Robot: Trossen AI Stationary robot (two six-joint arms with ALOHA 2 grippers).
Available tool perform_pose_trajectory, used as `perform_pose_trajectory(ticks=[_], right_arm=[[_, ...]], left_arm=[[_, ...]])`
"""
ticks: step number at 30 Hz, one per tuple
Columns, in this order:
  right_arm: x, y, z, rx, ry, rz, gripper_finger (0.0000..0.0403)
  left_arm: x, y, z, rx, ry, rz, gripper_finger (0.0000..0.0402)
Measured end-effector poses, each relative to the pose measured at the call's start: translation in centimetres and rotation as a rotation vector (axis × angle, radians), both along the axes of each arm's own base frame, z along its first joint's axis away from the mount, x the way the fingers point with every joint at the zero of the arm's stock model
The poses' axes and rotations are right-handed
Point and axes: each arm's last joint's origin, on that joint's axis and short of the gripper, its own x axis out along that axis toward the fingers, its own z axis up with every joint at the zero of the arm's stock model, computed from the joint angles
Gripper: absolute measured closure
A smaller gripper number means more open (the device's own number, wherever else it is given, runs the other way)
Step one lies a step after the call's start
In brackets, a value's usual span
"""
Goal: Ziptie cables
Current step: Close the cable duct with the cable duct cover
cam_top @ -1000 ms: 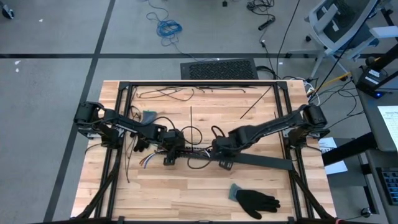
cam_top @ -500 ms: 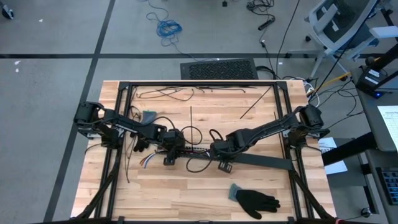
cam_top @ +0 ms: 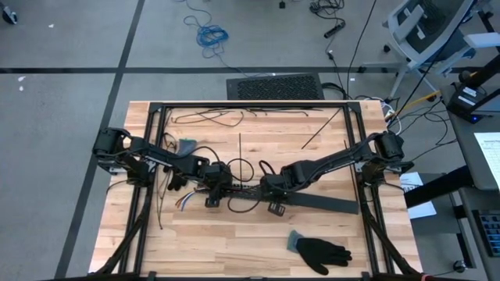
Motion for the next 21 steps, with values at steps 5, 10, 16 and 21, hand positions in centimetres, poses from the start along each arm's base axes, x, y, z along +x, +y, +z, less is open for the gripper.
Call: perform_pose_trajectory(ticks=[5,10,16,21], right_arm=[[0.5,-0.6,-0.2,-0.005,-0.028,-0.002,0.0403],[1.3,-0.8,-1.2,-0.013,-0.047,0.011,0.0403],[2.4,-0.9,-2.2,-0.023,-0.099,0.007,0.0403],[3.0,-0.9,-2.8,-0.035,-0.130,0.020,0.0403]], left_arm=[[0.0,0.0,0.0,-0.001,-0.001,0.001,0.0164],[0.1,0.0,0.0,-0.001,-0.015,0.001,0.0164],[0.1,0.0,0.0,0.000,-0.019,-0.003,0.0164],[0.1,0.0,0.0,0.000,-0.019,-0.003,0.0164]])
